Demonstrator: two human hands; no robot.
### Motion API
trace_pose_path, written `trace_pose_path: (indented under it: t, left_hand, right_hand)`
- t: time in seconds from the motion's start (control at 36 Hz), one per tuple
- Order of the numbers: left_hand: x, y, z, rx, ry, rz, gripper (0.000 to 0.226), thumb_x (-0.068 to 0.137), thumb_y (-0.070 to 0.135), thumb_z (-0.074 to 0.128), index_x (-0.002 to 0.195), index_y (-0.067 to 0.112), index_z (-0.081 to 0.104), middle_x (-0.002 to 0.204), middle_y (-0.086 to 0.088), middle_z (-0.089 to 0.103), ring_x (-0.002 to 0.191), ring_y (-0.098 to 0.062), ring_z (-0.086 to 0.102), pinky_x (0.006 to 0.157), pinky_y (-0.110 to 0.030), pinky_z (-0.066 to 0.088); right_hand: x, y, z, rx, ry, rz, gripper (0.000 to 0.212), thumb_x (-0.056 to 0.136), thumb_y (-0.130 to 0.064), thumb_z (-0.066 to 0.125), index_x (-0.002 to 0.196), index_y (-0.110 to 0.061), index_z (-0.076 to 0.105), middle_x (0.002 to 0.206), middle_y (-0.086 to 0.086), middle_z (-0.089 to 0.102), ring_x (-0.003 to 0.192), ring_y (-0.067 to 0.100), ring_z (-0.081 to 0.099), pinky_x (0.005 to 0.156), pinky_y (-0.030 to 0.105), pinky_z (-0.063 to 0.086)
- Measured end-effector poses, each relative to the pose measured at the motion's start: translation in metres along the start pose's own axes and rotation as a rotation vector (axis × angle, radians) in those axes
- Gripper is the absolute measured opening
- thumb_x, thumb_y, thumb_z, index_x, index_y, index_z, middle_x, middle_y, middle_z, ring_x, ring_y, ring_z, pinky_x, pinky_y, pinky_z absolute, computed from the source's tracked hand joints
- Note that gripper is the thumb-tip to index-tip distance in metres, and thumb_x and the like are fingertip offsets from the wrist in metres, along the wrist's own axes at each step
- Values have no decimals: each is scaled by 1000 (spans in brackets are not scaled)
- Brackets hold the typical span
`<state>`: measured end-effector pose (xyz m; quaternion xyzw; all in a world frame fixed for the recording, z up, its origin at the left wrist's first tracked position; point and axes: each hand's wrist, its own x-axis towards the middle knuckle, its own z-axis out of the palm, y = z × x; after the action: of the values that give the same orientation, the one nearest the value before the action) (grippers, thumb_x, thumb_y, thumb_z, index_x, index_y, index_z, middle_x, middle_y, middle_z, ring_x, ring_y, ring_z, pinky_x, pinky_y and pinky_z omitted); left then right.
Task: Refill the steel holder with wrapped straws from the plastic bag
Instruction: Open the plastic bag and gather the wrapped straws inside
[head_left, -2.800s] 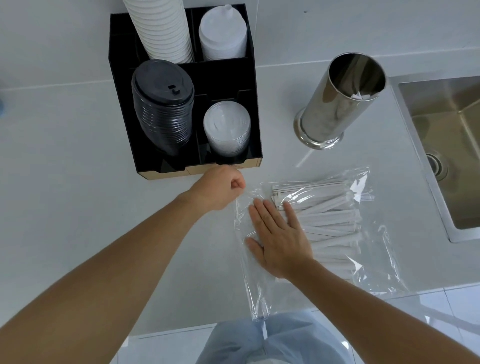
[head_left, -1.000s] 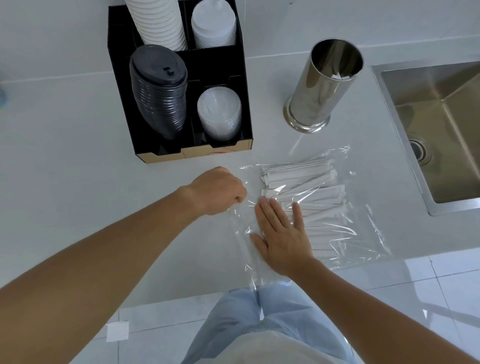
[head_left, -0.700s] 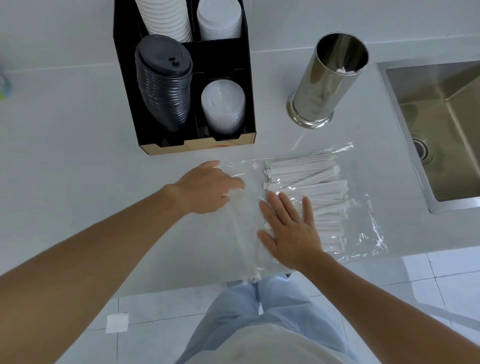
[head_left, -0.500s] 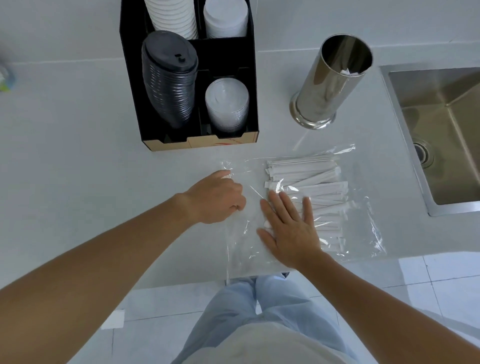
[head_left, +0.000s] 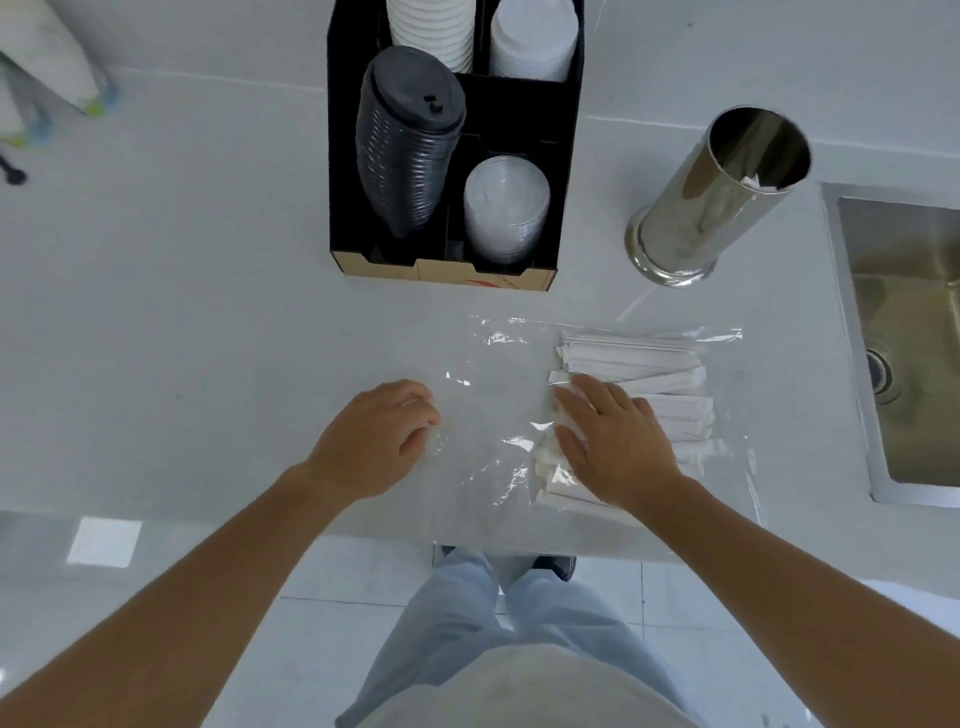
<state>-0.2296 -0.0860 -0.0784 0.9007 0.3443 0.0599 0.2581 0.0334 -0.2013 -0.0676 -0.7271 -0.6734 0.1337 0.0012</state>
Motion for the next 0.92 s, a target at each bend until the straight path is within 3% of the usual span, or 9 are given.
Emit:
trace_pose_path:
  t: [0.17, 0.31, 0.39, 0.44, 0.5, 0.61, 0.72, 0.81, 0.92]
  left_hand:
    - [-27, 21, 20, -137, 89, -188, 12, 87, 7, 63, 95, 12, 72, 97, -1, 65, 86, -20, 62, 78, -30, 49]
    - [-45, 47, 35, -215, 140, -373, 10, 90, 13, 62, 93, 16, 71, 85, 3, 61, 70, -14, 58, 66, -27, 49]
    - [-52, 65, 44, -290, 195, -511, 7, 87, 12, 65, 87, 17, 69, 76, 3, 62, 65, -15, 58, 63, -28, 50]
    - [-56, 77, 49, -381, 217, -617, 7, 85, 13, 66, 81, 18, 67, 70, 5, 65, 62, -12, 58, 61, -21, 48]
    - [-60, 91, 57, -486, 239, -712, 11, 85, 15, 68, 75, 19, 66, 65, 6, 67, 61, -10, 59, 56, -13, 45]
    - [-69, 117, 77, -626, 237, -806, 25, 83, 22, 72, 61, 17, 61, 55, 6, 63, 50, -5, 52, 51, -11, 40]
    - [-74, 140, 96, -743, 151, -910, 38, 85, 38, 69, 55, 16, 60, 55, 1, 66, 44, -7, 56, 50, -19, 47]
    - [-70, 159, 108, -898, 86, -1010, 36, 83, 42, 67, 57, 17, 65, 60, 1, 70, 48, -9, 62, 53, -18, 49]
    - [-58, 175, 117, -1116, 155, -1169, 35, 79, 43, 71, 64, 11, 70, 65, -4, 72, 55, -9, 64, 57, -18, 53]
  right_hand:
    - [15, 29, -15, -7, -40, -16, 41, 91, -23, 57, 130, -13, 57, 139, 11, 52, 120, 34, 52, 90, 46, 43]
    - [32, 53, -27, -20, -59, -25, 41, 91, -21, 56, 131, -14, 55, 139, 10, 51, 122, 34, 49, 93, 46, 41]
    - [45, 68, -32, -38, -72, -57, 42, 91, -21, 54, 133, -13, 52, 139, 11, 51, 121, 35, 49, 93, 46, 42]
    - [54, 77, -35, -24, -70, -53, 45, 92, -19, 54, 136, -13, 50, 140, 12, 51, 122, 36, 50, 93, 47, 43]
    - [63, 84, -36, 8, -71, -45, 46, 93, -18, 53, 139, -14, 49, 140, 13, 52, 123, 36, 50, 95, 48, 43]
    - [81, 95, -37, 50, -131, -11, 44, 96, -19, 47, 140, -18, 48, 134, 13, 57, 119, 35, 53, 98, 45, 43]
    - [96, 101, -38, 127, -151, 25, 32, 96, -16, 48, 124, -15, 64, 118, 13, 64, 110, 33, 58, 92, 38, 44]
    - [104, 104, -40, 168, -186, 22, 20, 95, -20, 52, 105, -17, 69, 91, 2, 64, 94, 28, 62, 79, 29, 43]
    - [114, 105, -43, 167, -253, -3, 9, 93, -26, 57, 91, -24, 66, 84, 0, 63, 81, 23, 60, 82, 30, 48]
